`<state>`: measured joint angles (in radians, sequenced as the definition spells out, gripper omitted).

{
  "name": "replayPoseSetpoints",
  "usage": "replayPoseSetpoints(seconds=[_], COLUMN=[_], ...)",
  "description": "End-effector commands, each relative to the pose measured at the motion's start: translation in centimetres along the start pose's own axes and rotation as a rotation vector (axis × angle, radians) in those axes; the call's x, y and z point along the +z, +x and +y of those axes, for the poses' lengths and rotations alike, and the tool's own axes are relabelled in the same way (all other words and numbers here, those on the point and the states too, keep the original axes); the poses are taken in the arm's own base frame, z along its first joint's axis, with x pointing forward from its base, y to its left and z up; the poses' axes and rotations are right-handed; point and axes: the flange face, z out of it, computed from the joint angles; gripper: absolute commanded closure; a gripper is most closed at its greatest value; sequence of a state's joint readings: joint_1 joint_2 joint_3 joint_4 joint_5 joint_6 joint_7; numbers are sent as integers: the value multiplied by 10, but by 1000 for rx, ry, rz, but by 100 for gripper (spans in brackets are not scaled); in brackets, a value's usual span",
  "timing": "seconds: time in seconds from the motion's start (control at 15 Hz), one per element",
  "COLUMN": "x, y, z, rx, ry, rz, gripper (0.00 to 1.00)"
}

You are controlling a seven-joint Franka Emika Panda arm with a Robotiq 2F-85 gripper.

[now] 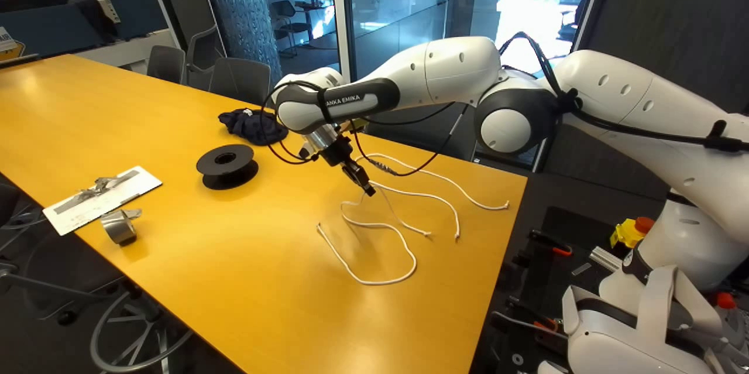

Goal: Untangle the ropes on the table.

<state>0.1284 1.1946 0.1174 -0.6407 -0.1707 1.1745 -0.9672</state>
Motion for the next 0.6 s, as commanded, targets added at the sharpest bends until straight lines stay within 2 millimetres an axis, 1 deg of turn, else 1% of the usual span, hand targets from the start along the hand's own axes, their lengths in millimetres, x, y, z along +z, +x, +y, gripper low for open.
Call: replayPoseSetpoints(seconds=[0.0,0.07,0.2,0.53], x=[-23,-25,-24,-3], y=[-13,-16,-24,-38], z=[16,20,31,57], rx=[8,12,23,56], ry=[-114,-130,-146,-133], rz=[62,77,97,125], gripper=[99,99,99,99])
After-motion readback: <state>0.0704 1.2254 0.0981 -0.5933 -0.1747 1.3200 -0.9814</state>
